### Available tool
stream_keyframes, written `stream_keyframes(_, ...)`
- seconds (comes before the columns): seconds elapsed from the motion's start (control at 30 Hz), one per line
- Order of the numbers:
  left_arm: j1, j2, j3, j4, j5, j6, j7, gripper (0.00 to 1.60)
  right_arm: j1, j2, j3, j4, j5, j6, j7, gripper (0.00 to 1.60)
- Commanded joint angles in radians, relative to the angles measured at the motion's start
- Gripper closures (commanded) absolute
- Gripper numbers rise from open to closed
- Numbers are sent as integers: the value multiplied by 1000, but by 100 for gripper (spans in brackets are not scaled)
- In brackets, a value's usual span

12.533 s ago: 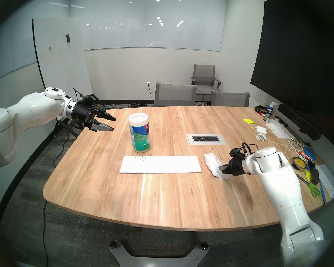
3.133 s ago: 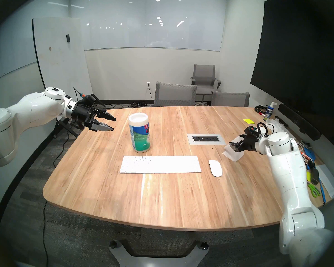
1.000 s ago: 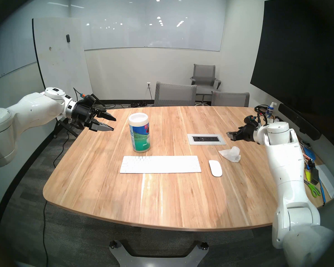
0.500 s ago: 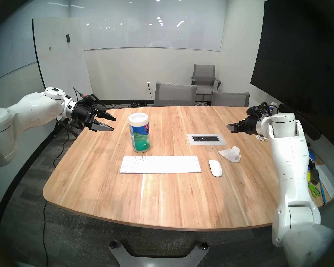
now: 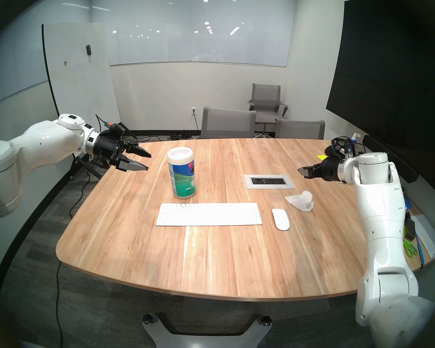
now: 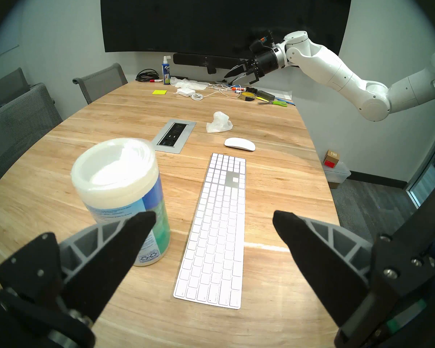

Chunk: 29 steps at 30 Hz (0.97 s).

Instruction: Wipe the keyboards and mice with a disinfecting wipe, then set the wipe down

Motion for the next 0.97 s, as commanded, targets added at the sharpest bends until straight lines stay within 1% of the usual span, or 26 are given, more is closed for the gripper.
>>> stream_keyframes(0.0,-25,0,-4,2,-10,1,1,0,11,-3,18,-18,9,-12,-5,0)
stream_keyframes(0.93,-26,0,-1,2,-12,1,1,0,10,-6,22,-18,7,-15,-4,0)
